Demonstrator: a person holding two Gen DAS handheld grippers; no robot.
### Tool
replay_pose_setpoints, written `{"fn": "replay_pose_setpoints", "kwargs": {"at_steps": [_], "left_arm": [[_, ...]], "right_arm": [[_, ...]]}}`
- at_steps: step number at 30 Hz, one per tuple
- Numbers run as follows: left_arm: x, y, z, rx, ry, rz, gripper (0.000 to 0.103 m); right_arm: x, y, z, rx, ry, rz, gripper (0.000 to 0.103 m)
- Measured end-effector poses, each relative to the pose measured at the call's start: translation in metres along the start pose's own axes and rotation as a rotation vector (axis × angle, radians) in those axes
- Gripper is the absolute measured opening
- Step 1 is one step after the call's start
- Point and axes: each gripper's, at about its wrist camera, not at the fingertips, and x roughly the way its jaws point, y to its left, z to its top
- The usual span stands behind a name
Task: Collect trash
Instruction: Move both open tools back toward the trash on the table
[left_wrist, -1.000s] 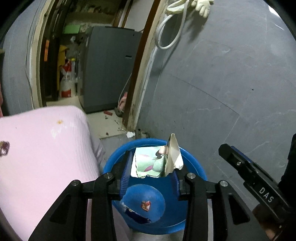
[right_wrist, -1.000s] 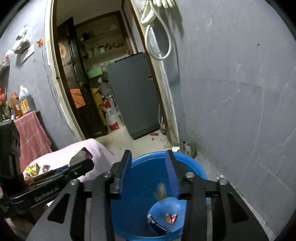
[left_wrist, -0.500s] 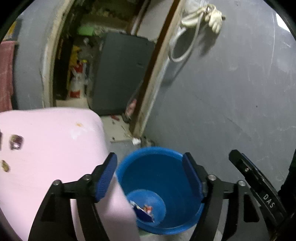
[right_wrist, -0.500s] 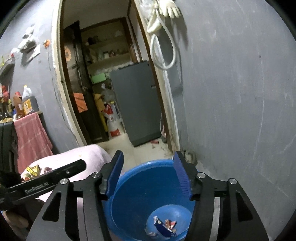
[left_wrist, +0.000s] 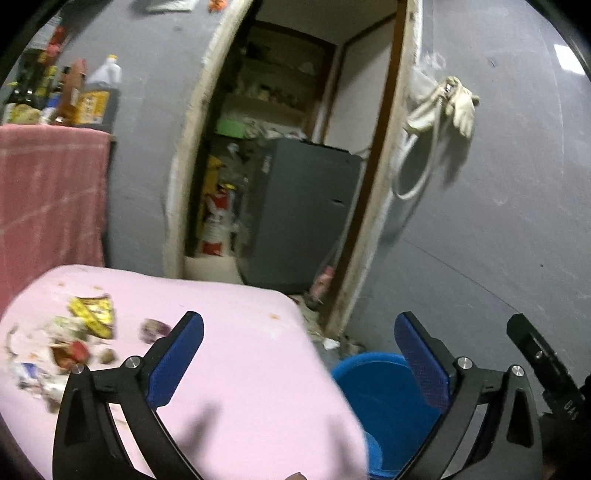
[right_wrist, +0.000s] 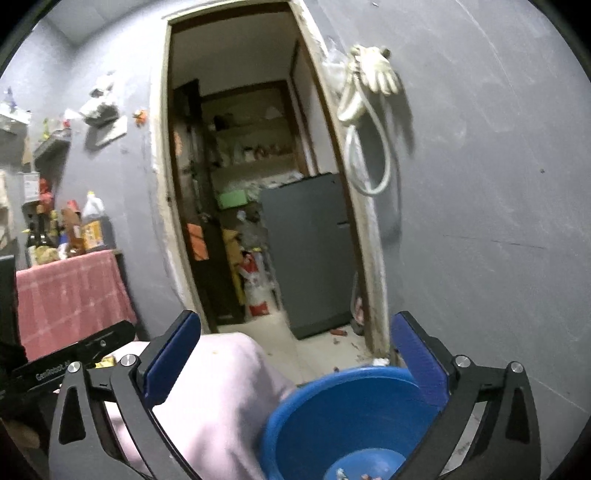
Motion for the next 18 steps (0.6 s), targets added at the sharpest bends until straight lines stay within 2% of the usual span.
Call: {"fn": "replay_pose_setpoints", "kwargs": {"at_steps": [7,18], "left_arm": [[-0.038,0.035,0.005,0.012,-0.069,0.101,0.101],[-0.099,0.11,0.01,-0.019,-0.142,0.257,0.101]], "right_arm": [[-0.001,0.04,0.003,-0.032,-0.052,0.083,0.103],[0.003,0.109,-0.008,-0.129,-0.049,0.218,0.103]]}}
